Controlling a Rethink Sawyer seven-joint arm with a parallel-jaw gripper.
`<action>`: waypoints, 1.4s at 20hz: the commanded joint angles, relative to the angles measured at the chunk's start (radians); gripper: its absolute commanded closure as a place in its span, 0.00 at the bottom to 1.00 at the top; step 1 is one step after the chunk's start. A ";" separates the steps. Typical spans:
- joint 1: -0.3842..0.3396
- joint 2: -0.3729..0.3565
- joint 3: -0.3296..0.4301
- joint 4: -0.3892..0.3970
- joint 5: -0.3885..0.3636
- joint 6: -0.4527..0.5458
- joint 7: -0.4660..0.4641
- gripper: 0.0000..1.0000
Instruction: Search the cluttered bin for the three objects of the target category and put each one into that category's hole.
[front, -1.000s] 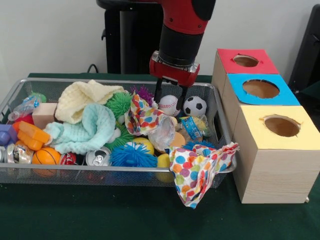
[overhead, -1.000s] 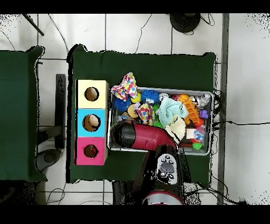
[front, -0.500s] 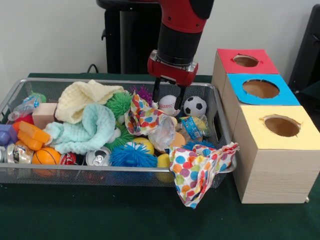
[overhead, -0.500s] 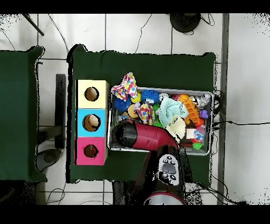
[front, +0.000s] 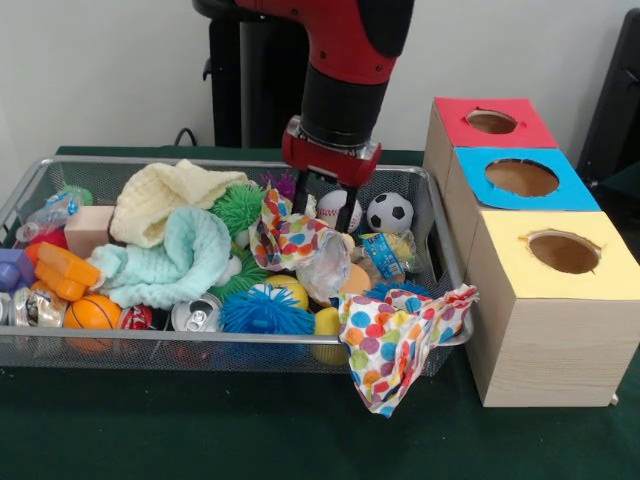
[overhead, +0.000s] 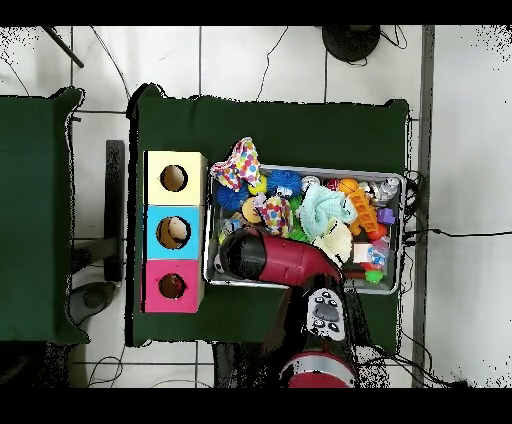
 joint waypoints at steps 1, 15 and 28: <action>-0.019 0.097 0.066 -0.032 0.039 -0.108 0.187 0.00; 0.010 0.197 0.066 -0.055 0.062 -0.184 0.200 0.00; -0.001 0.181 0.118 -0.039 0.098 -0.118 0.162 0.00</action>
